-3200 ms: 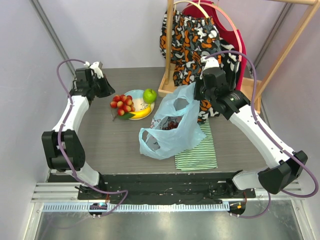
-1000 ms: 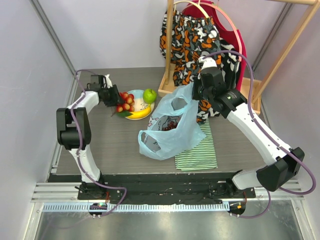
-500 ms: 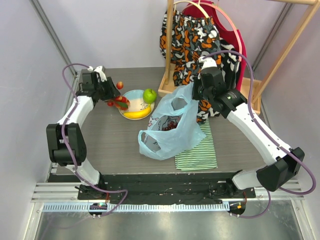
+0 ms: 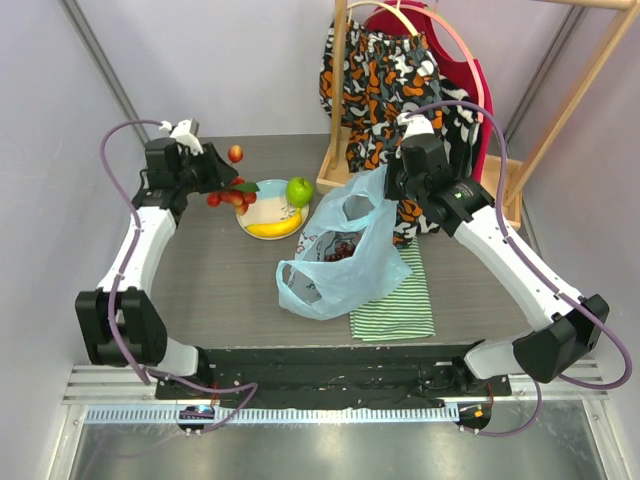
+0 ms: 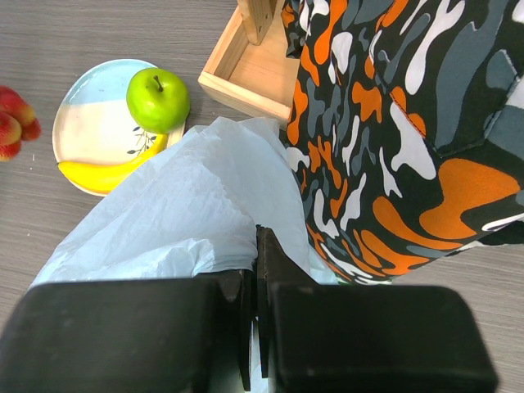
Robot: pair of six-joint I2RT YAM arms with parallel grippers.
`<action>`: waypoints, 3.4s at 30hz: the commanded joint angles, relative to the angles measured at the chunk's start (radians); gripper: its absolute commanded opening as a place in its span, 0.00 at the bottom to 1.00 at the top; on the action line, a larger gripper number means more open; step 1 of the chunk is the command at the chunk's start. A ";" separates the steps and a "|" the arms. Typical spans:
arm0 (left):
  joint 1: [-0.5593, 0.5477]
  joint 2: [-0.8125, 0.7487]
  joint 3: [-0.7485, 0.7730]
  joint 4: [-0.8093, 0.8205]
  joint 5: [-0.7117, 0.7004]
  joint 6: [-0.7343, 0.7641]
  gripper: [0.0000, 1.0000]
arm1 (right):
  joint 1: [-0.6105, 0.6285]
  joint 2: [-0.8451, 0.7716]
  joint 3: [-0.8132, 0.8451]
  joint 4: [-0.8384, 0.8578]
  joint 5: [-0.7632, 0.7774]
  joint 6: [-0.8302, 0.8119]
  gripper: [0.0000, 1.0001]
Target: Place the fruits into the plastic bag
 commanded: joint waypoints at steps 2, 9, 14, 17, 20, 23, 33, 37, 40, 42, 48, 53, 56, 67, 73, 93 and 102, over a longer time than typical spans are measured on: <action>-0.004 -0.124 0.072 0.087 0.226 -0.021 0.00 | -0.003 -0.013 0.031 0.033 0.004 -0.011 0.01; -0.127 -0.243 0.085 0.085 0.454 0.028 0.00 | -0.002 -0.030 0.028 0.035 0.018 -0.008 0.01; -0.257 -0.320 0.068 0.084 0.508 0.031 0.00 | -0.002 -0.030 0.027 0.032 0.014 -0.002 0.01; -0.337 -0.357 0.049 0.085 0.493 0.024 0.00 | -0.003 -0.030 0.028 0.032 0.005 0.002 0.01; -0.389 -0.380 0.026 0.090 0.472 0.005 0.00 | -0.003 -0.027 0.033 0.032 -0.010 0.012 0.01; -0.446 -0.388 -0.005 0.101 0.452 -0.007 0.00 | -0.003 -0.027 0.036 0.032 -0.024 0.019 0.01; -0.520 -0.345 -0.071 0.165 0.398 -0.038 0.00 | -0.002 -0.036 0.028 0.032 -0.041 0.041 0.01; -0.521 -0.325 -0.079 0.180 0.303 -0.029 0.00 | -0.002 -0.045 0.021 0.030 -0.033 0.039 0.01; -0.521 -0.294 -0.070 0.196 0.278 -0.030 0.00 | -0.003 -0.047 0.019 0.030 -0.030 0.038 0.01; -0.521 -0.273 -0.065 0.199 0.278 -0.038 0.00 | -0.002 -0.045 0.021 0.030 -0.028 0.033 0.01; -0.552 -0.228 -0.109 0.200 0.281 -0.058 0.00 | -0.003 -0.047 0.013 0.030 -0.025 0.035 0.01; -0.607 -0.210 -0.155 0.200 0.255 -0.084 0.00 | -0.003 -0.045 0.005 0.032 -0.035 0.038 0.01; -0.655 -0.179 -0.162 0.196 0.249 -0.096 0.00 | -0.002 -0.042 0.007 0.033 -0.038 0.038 0.01; -0.730 -0.057 -0.103 0.164 0.144 -0.122 0.00 | -0.003 -0.047 -0.001 0.032 -0.028 0.030 0.01; -0.721 0.002 -0.033 0.094 -0.054 -0.105 0.00 | -0.002 -0.054 0.001 0.033 -0.010 0.015 0.01; -0.811 0.062 -0.074 0.182 -0.056 -0.110 0.53 | -0.002 -0.024 -0.001 0.032 0.011 0.005 0.01; -0.810 -0.067 -0.088 0.131 -0.108 -0.027 0.77 | -0.002 -0.014 0.005 0.033 0.022 0.007 0.01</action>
